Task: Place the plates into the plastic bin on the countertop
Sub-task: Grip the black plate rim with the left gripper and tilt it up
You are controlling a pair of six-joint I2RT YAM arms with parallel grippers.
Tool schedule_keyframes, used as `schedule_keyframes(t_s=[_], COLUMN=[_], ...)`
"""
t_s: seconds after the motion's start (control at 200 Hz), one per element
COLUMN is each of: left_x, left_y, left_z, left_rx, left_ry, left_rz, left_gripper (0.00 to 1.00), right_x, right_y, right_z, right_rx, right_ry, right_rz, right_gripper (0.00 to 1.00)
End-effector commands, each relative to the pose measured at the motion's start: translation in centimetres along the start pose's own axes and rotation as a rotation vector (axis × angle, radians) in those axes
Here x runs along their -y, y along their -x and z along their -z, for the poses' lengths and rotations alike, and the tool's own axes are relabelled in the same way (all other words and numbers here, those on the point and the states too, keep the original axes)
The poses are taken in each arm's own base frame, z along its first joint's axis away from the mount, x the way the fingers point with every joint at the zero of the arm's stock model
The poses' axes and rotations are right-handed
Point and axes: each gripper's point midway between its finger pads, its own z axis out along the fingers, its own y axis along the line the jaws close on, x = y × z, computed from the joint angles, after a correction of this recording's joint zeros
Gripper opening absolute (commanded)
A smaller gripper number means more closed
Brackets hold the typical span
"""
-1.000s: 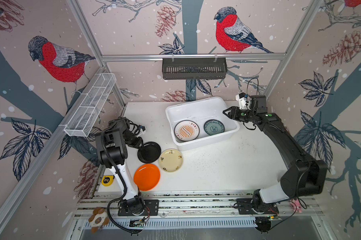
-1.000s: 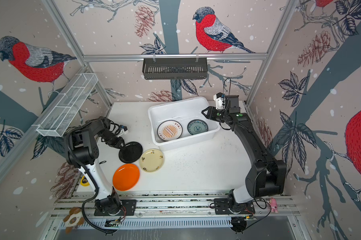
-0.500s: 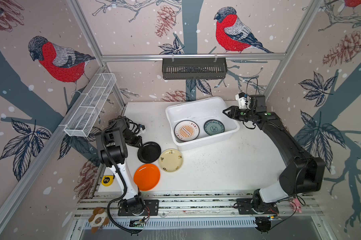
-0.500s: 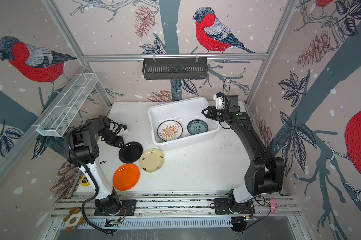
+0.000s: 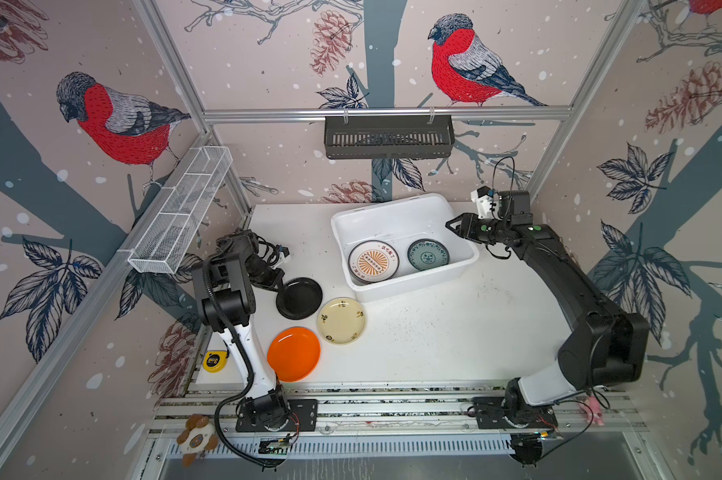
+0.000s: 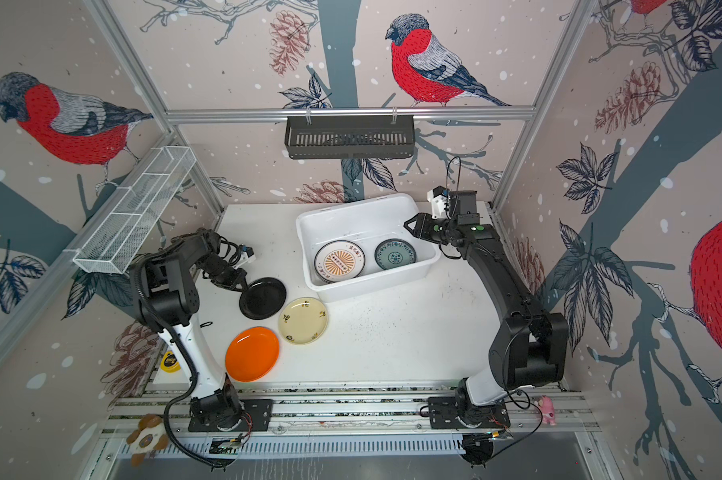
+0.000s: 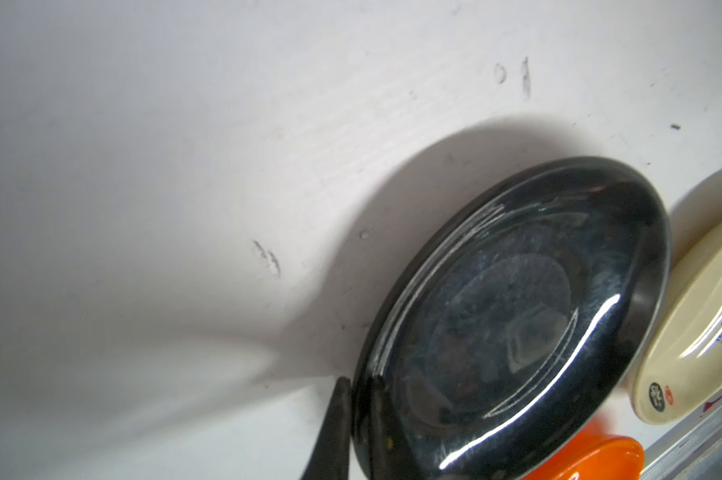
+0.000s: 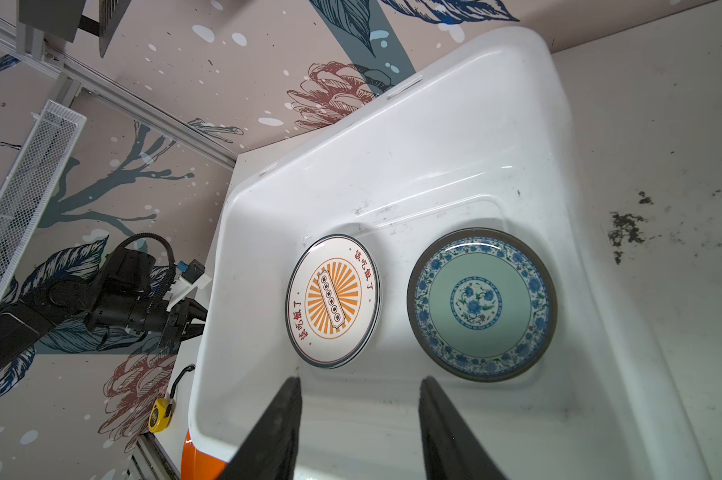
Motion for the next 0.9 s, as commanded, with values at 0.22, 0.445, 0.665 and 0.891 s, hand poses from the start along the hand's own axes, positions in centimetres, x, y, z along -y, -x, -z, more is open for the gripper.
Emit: schedule_keyframes(t_s=[0.22, 0.445, 0.665, 0.891], left_x=[-0.05, -0.19, -0.12, -0.19], left_y=[-0.04, -0.01, -0.09, 0.25], left_z=[-0.08, -0.31, -0.61, -0.16], left_rx=[-0.008, -0.007, -0.01, 0.002], left_ry=[-0.01, -0.008, -0.015, -0.005], left_rz=[0.009, 0.017, 0.03, 0.034], left_gripper=[0.13, 0.16, 0.12, 0.0], right_x=[0.13, 0.38, 0.49, 0.64], right_y=[0.36, 0.26, 0.31, 0.4], right_z=[-0.14, -0.28, -0.44, -0.64], right_rx=[0.012, 0.01, 0.012, 0.013], right_ry=[0.01, 0.01, 0.013, 0.018], right_rz=[0.008, 0.003, 0.002, 0.0], right_gripper=[0.48, 0.48, 0.48, 0.48])
